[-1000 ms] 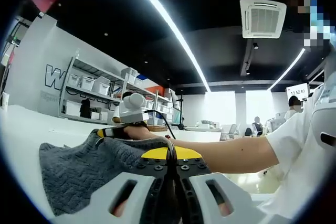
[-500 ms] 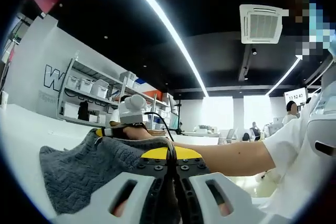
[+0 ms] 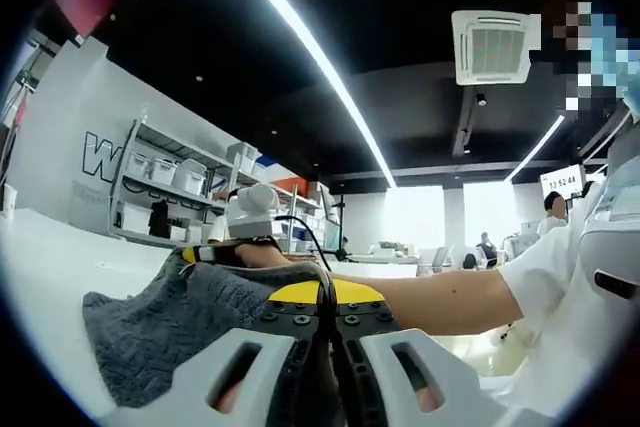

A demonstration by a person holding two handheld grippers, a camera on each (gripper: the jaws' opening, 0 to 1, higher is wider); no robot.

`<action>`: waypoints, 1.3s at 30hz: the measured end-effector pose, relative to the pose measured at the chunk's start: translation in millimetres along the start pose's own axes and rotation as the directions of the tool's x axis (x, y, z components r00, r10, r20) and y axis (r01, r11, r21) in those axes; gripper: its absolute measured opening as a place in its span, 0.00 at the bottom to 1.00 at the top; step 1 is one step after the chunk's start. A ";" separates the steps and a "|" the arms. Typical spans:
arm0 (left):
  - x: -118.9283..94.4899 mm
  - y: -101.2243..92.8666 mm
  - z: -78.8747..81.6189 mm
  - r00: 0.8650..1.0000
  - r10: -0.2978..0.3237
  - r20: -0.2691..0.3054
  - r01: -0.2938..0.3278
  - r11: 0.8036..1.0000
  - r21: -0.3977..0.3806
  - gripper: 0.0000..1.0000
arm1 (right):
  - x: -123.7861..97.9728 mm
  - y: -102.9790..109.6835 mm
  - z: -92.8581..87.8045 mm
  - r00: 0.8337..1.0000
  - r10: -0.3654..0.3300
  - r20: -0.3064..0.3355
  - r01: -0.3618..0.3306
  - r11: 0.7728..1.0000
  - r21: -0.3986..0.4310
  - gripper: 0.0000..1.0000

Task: Open the folded towel by lifting each exposed corner and separating the folded layers until the towel lies flat within the target outline without major curled edges

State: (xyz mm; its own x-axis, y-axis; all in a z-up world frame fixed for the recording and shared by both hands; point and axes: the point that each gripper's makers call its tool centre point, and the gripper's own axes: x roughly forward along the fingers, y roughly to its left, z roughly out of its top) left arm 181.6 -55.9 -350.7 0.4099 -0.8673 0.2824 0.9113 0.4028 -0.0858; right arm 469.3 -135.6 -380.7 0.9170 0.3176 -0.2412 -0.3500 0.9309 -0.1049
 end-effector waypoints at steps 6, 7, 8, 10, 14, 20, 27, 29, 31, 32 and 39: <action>-2.6 2.1 6.1 1.000 0.002 0.009 -0.002 1.000 0.003 0.00 | 1.7 0.7 6.1 1.000 0.004 0.004 -0.004 1.000 -0.006 0.00; -3.0 2.6 6.8 1.000 0.003 0.009 -0.003 1.000 0.005 0.00 | 2.1 0.7 6.6 1.000 0.005 0.004 -0.005 1.000 -0.006 0.00; -3.6 3.4 7.8 1.000 0.004 0.012 -0.004 1.000 0.004 0.00 | 2.7 0.9 7.9 1.000 0.006 0.006 -0.006 1.000 -0.005 0.00; -4.2 4.0 8.8 1.000 0.003 0.014 -0.003 1.000 0.003 0.00 | 3.6 1.3 9.7 1.000 0.009 0.007 -0.009 1.000 0.000 0.00; -5.8 5.2 10.4 1.000 0.004 0.018 -0.004 1.000 -0.002 0.00 | 6.7 1.5 14.7 1.000 0.011 0.007 -0.011 1.000 -0.008 0.00; -9.4 7.3 14.0 1.000 0.008 0.024 -0.008 1.000 0.002 0.00 | 10.7 1.9 20.2 1.000 0.016 0.011 -0.016 1.000 -0.007 0.00; -12.5 8.8 15.9 0.999 0.009 0.033 -0.009 1.000 0.010 0.00 | 16.7 1.8 24.6 1.000 0.020 0.015 -0.020 1.000 -0.003 0.00; -13.6 9.5 16.9 0.999 0.009 0.041 -0.009 1.000 0.002 0.00 | 17.0 4.1 25.3 1.000 0.022 0.017 -0.022 1.000 -0.006 0.00; -15.2 10.3 18.2 0.999 0.009 0.046 -0.009 1.000 0.000 0.00 | 17.1 6.1 25.9 1.000 0.024 0.018 -0.024 1.000 -0.008 0.00; -15.8 10.8 18.7 0.999 0.010 0.047 -0.010 1.000 0.000 0.00 | 17.2 6.9 26.1 1.000 0.024 0.018 -0.024 1.000 -0.009 0.00; -21.8 13.5 21.9 0.998 0.016 0.054 -0.016 1.000 0.001 0.00 | 16.5 12.0 29.0 0.999 0.032 0.022 -0.032 0.999 -0.012 0.00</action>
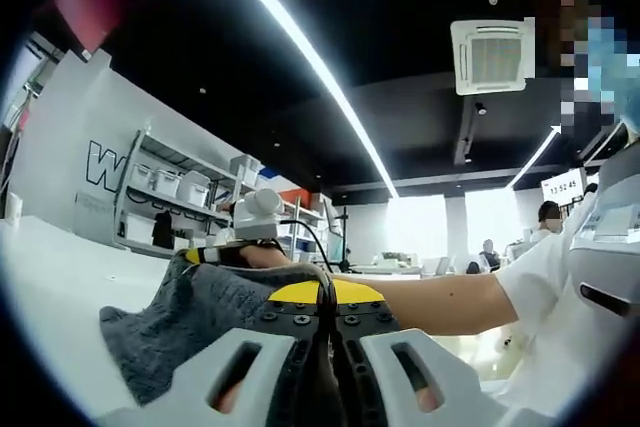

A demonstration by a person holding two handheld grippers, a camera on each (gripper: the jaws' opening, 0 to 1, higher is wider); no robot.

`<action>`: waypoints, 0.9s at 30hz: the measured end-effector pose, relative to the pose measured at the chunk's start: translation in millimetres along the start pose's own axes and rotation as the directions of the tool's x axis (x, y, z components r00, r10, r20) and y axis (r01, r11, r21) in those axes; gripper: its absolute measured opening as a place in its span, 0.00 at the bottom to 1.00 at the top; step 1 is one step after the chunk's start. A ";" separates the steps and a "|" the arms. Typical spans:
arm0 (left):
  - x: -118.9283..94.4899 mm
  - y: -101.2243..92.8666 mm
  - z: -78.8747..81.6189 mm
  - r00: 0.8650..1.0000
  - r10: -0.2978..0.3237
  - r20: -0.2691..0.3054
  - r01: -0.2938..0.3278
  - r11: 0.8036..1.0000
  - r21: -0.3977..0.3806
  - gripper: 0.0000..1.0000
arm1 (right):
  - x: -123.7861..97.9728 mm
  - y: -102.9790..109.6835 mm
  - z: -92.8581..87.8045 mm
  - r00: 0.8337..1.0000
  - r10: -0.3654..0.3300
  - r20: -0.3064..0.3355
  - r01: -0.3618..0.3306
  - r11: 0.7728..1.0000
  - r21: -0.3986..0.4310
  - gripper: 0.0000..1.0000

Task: Open the folded towel by lifting each exposed corner and separating the folded layers until the towel lies flat within the target outline without major curled edges

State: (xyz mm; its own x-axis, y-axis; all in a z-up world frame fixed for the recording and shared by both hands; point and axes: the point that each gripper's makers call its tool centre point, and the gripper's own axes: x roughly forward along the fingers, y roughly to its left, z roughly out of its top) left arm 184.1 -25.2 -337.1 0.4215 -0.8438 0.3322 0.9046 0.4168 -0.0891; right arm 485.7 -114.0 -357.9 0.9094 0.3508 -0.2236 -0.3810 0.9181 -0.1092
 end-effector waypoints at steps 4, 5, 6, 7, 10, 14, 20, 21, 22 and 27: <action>-4.0 1.8 2.7 1.000 -0.001 0.015 0.001 1.000 -0.009 0.00 | 0.5 7.5 4.3 1.000 0.005 0.006 -0.005 1.000 -0.009 0.00; -4.5 2.3 2.5 1.000 -0.002 0.015 0.002 1.000 -0.011 0.00 | 0.1 7.9 4.1 1.000 0.004 0.005 -0.004 1.000 -0.013 0.00; -5.0 2.7 2.4 1.000 -0.002 0.016 0.003 1.000 -0.014 0.00 | -0.2 8.4 3.8 1.000 0.004 0.003 -0.004 1.000 -0.017 0.00; -5.9 3.0 2.9 1.000 -0.001 0.019 0.001 1.000 -0.014 0.00 | -0.5 8.7 3.8 1.000 0.004 0.003 -0.004 1.000 -0.021 0.00; -6.4 3.5 3.9 1.000 0.002 0.022 -0.001 1.000 -0.014 0.00 | -1.9 9.1 3.9 1.000 0.001 0.002 -0.001 1.000 -0.026 0.00; -7.1 3.5 6.3 1.000 0.002 0.026 -0.002 1.000 -0.006 0.00 | -2.8 12.8 8.3 1.000 0.006 0.007 -0.006 0.999 -0.034 0.00; -9.5 5.2 11.5 0.999 0.007 0.032 -0.008 1.000 0.006 0.00 | -5.6 16.5 15.5 1.000 0.006 0.018 -0.005 0.999 -0.047 0.00; -10.2 5.9 12.7 0.999 0.008 0.037 -0.008 1.000 0.003 0.00 | -6.1 17.3 16.8 1.000 0.002 0.017 -0.001 0.999 -0.054 0.00; -10.7 6.5 13.0 0.999 0.009 0.039 -0.009 1.000 0.002 0.00 | -6.3 17.6 17.4 1.000 0.001 0.018 0.000 0.998 -0.055 0.00; -13.8 7.9 16.1 0.999 0.016 0.045 -0.017 1.000 0.009 0.00 | -7.5 20.4 21.9 1.000 0.001 0.025 0.001 0.998 -0.059 0.00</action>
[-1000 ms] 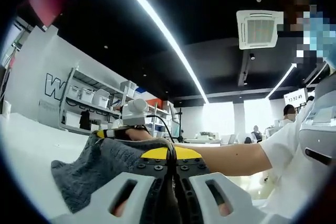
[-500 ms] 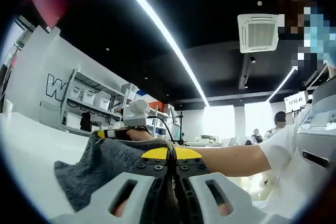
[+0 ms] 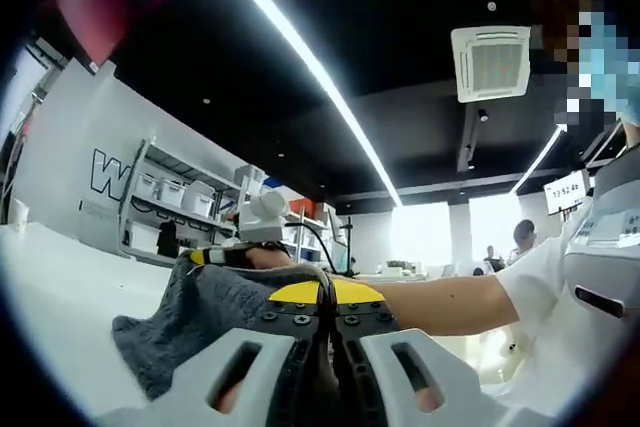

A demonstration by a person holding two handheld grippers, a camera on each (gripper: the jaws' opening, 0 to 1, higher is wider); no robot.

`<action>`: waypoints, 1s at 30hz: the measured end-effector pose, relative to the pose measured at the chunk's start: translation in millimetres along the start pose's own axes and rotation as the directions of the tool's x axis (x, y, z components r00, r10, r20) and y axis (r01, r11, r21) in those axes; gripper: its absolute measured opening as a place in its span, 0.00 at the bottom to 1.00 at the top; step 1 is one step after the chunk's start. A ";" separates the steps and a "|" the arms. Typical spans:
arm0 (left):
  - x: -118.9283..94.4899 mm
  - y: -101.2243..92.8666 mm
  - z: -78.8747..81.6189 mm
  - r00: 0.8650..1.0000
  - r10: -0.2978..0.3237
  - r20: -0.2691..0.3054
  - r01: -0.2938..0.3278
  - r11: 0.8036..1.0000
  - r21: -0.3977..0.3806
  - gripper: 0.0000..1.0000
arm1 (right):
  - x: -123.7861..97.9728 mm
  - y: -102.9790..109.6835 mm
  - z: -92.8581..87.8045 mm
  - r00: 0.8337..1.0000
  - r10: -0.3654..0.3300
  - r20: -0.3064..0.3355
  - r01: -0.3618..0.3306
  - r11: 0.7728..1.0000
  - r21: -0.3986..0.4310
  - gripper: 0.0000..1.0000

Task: Open the folded towel by lifting each exposed corner and separating the folded layers until the towel lies flat within the target outline without major curled edges

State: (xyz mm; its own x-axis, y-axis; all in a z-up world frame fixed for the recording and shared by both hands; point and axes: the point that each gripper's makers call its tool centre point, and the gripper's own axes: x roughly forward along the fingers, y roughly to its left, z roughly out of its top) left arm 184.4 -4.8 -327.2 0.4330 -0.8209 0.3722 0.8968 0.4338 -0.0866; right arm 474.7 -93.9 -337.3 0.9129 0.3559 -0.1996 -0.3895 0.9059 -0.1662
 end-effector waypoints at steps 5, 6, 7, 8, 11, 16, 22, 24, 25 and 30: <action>-5.6 3.3 7.4 1.000 0.008 0.014 -0.008 1.000 0.004 0.00 | -0.5 6.4 7.5 1.000 0.002 0.010 -0.002 1.000 -0.003 0.00; -6.9 4.0 9.0 1.000 0.010 0.013 -0.010 1.000 0.008 0.00 | -0.3 8.7 9.3 1.000 0.003 0.012 -0.003 1.000 -0.006 0.00; -8.1 4.4 10.6 1.000 0.013 0.015 -0.013 1.000 0.012 0.00 | 0.1 10.8 10.5 1.000 0.006 0.013 -0.006 1.000 -0.010 0.00; -8.7 4.8 11.5 1.000 0.015 0.016 -0.015 1.000 0.017 0.00 | -0.1 12.0 11.3 1.000 0.007 0.014 -0.007 1.000 -0.011 0.00; -11.0 6.6 14.1 1.000 0.020 0.017 -0.020 0.999 0.027 0.00 | 1.1 16.2 13.9 1.000 0.009 0.017 -0.009 1.000 -0.018 0.00; -13.3 8.0 17.6 0.999 0.017 0.028 -0.018 1.000 0.023 0.00 | 0.7 21.1 19.0 1.000 0.014 0.025 -0.013 1.000 -0.021 0.00; -17.5 12.3 25.3 0.999 0.023 0.035 -0.025 0.999 0.039 0.00 | 1.7 28.7 25.6 0.999 0.019 0.031 -0.017 0.999 -0.037 0.00; -17.9 13.1 26.5 0.999 0.025 0.035 -0.027 0.999 0.043 0.00 | 6.3 24.5 28.8 0.999 0.021 0.034 -0.020 0.999 -0.036 0.00; -18.1 13.3 26.7 0.999 0.026 0.034 -0.027 0.999 0.045 0.00 | 6.8 24.4 29.4 0.999 0.022 0.033 -0.020 0.999 -0.037 0.00; -18.5 13.7 29.8 0.999 0.029 0.033 -0.031 0.998 0.055 0.00 | 8.3 27.0 35.4 0.999 0.024 0.039 -0.022 0.999 -0.043 0.00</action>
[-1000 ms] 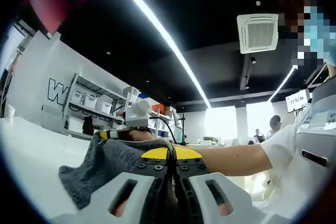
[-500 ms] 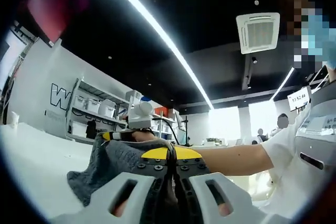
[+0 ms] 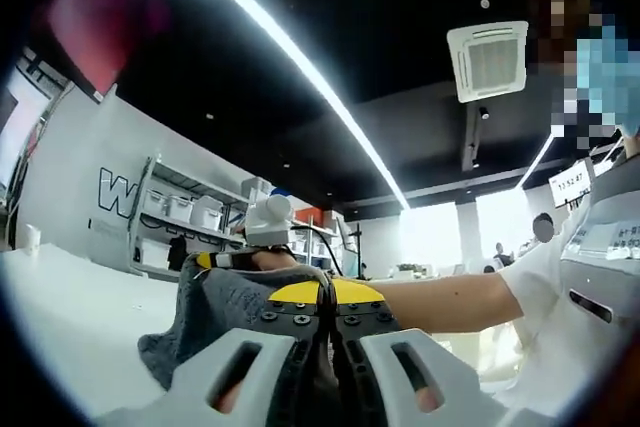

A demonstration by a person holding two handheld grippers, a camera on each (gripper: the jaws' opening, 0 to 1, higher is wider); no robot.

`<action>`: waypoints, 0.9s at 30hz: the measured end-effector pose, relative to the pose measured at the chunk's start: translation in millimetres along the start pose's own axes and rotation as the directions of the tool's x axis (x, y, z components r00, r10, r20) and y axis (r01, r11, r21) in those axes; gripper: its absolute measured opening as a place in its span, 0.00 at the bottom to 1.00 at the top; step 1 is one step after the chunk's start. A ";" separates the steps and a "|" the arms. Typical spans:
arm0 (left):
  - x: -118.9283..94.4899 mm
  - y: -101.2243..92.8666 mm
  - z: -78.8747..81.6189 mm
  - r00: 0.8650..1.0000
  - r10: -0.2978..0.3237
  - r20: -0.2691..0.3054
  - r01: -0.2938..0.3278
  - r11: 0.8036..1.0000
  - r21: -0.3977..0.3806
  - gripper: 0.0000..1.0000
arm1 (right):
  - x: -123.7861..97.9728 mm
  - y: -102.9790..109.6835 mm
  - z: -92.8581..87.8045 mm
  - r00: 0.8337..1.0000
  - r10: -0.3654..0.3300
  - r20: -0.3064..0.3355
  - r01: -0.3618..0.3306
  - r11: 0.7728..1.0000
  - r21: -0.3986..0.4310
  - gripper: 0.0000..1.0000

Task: Open the folded towel by lifting each exposed corner and separating the folded layers until the towel lies flat within the target outline without major curled edges

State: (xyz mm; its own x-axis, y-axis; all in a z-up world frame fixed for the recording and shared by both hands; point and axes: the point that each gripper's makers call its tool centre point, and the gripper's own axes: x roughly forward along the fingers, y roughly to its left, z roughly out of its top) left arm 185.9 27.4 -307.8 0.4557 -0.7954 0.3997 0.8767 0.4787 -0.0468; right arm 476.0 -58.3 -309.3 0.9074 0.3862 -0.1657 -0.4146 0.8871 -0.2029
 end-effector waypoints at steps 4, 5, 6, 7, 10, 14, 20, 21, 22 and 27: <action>-1.1 -1.2 0.7 1.000 0.003 -0.013 -0.003 1.000 0.022 0.00 | 1.3 2.5 1.8 1.000 0.007 0.001 -0.007 1.000 0.006 0.00; -2.9 -0.3 3.4 1.000 0.007 -0.011 -0.007 1.000 0.028 0.00 | 2.0 5.5 4.4 1.000 0.009 0.007 -0.009 1.000 0.003 0.00; -3.8 0.3 4.6 1.000 0.008 -0.010 -0.008 1.000 0.028 0.00 | 2.4 6.7 5.5 1.000 0.011 0.007 -0.011 1.000 -0.001 0.00; -5.5 1.4 6.4 1.000 0.011 -0.007 -0.011 0.999 0.030 0.00 | 2.7 8.5 7.7 1.000 0.014 0.011 -0.013 1.000 -0.005 0.00; -8.0 2.9 8.5 1.000 0.016 -0.005 -0.015 0.999 0.034 0.00 | 3.3 10.8 10.4 1.000 0.016 0.013 -0.016 1.000 -0.010 0.00; -10.3 1.6 10.8 1.000 0.026 -0.007 -0.025 0.998 0.057 0.00 | 4.7 16.7 15.4 0.999 0.025 0.030 -0.025 1.000 -0.003 0.00; -15.9 4.3 15.7 0.999 0.037 -0.001 -0.036 0.997 0.071 0.00 | 8.0 24.5 21.2 0.998 0.042 0.039 -0.042 0.999 0.005 0.00; -17.3 5.5 16.7 0.999 0.037 0.000 -0.037 0.997 0.067 0.00 | 8.7 26.4 22.5 0.998 0.045 0.039 -0.045 0.999 0.002 0.00; -18.3 6.5 18.1 0.999 0.039 0.004 -0.040 0.997 0.067 0.00 | 9.3 28.2 23.7 0.998 0.046 0.038 -0.046 0.999 -0.003 0.00; -21.7 8.2 21.6 0.999 0.046 0.012 -0.046 0.996 0.074 0.00 | 10.4 32.3 30.2 0.998 0.049 0.047 -0.049 0.999 -0.008 0.00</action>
State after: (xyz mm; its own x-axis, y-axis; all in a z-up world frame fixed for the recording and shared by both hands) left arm 179.9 56.6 -297.0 0.4935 -0.7683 0.4078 0.8408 0.5413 0.0024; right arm 474.1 -18.1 -288.4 0.8882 0.4408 -0.1294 -0.4589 0.8652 -0.2021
